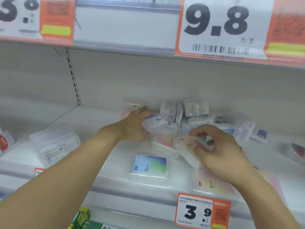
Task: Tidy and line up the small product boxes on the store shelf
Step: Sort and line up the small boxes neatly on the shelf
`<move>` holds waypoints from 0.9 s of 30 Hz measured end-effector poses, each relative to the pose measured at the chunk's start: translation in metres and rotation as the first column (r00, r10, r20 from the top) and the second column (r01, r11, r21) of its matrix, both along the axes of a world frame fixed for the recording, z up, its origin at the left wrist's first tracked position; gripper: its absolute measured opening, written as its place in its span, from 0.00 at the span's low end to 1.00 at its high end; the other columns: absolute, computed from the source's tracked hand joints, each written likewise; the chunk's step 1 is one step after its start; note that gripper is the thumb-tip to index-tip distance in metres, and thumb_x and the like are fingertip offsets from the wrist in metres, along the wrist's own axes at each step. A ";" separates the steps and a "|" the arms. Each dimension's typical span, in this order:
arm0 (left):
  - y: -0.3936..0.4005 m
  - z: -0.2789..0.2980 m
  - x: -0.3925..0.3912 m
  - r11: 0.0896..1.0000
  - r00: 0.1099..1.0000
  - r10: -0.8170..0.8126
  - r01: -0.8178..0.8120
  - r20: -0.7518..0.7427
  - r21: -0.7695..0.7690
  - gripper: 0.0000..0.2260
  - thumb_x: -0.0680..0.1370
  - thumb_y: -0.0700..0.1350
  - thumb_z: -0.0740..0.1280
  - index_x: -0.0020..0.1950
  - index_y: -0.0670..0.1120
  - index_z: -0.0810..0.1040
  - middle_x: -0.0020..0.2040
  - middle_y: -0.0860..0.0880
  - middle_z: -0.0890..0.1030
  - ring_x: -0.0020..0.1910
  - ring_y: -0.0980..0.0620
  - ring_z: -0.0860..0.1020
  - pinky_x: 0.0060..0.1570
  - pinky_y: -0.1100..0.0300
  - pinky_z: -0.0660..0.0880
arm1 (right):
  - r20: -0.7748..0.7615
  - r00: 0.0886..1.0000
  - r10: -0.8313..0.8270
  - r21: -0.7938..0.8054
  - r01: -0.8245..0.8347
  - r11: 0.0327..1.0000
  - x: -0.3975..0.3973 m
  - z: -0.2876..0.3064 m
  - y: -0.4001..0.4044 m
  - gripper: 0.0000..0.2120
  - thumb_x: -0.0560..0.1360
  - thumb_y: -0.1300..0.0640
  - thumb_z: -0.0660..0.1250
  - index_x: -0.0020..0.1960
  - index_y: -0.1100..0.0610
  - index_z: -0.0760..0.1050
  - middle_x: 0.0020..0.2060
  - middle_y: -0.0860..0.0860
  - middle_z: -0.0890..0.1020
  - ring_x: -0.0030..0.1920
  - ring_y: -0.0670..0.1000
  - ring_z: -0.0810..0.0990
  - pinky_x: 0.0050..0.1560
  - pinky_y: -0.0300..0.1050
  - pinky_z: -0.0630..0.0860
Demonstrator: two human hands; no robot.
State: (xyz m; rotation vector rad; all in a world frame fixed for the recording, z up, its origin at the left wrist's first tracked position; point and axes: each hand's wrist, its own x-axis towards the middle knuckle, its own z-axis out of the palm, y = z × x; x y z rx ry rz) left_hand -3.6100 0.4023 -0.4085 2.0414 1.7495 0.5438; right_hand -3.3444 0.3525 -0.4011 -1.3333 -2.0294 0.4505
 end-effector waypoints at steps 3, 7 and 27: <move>0.013 -0.010 -0.006 0.977 1.000 0.013 -0.010 -0.014 0.214 0.26 0.70 0.42 0.75 0.67 0.50 0.75 0.63 0.49 0.77 0.63 0.50 0.74 0.58 0.65 0.68 | 0.078 0.996 0.031 0.006 -0.032 0.999 -0.016 0.007 -0.002 0.12 0.73 0.48 0.69 0.56 0.40 0.76 0.57 0.37 0.76 0.62 0.40 0.72 0.59 0.34 0.67; 0.013 0.006 -0.020 0.885 0.939 0.216 -0.304 0.268 0.354 0.16 0.78 0.53 0.68 0.45 0.39 0.79 0.41 0.40 0.81 0.37 0.48 0.78 0.38 0.57 0.72 | 0.339 0.937 0.083 -0.158 -0.030 0.987 -0.020 0.011 -0.001 0.28 0.70 0.36 0.69 0.68 0.37 0.67 0.66 0.40 0.70 0.66 0.45 0.71 0.64 0.41 0.68; -0.031 0.013 0.034 1.000 0.891 0.002 0.002 0.455 -0.007 0.11 0.75 0.59 0.68 0.55 0.57 0.79 0.51 0.57 0.81 0.48 0.60 0.80 0.46 0.65 0.76 | -0.387 0.906 -0.172 -0.067 0.159 0.985 -0.018 0.018 0.007 0.22 0.72 0.54 0.73 0.60 0.42 0.68 0.45 0.35 0.75 0.40 0.36 0.77 0.30 0.28 0.70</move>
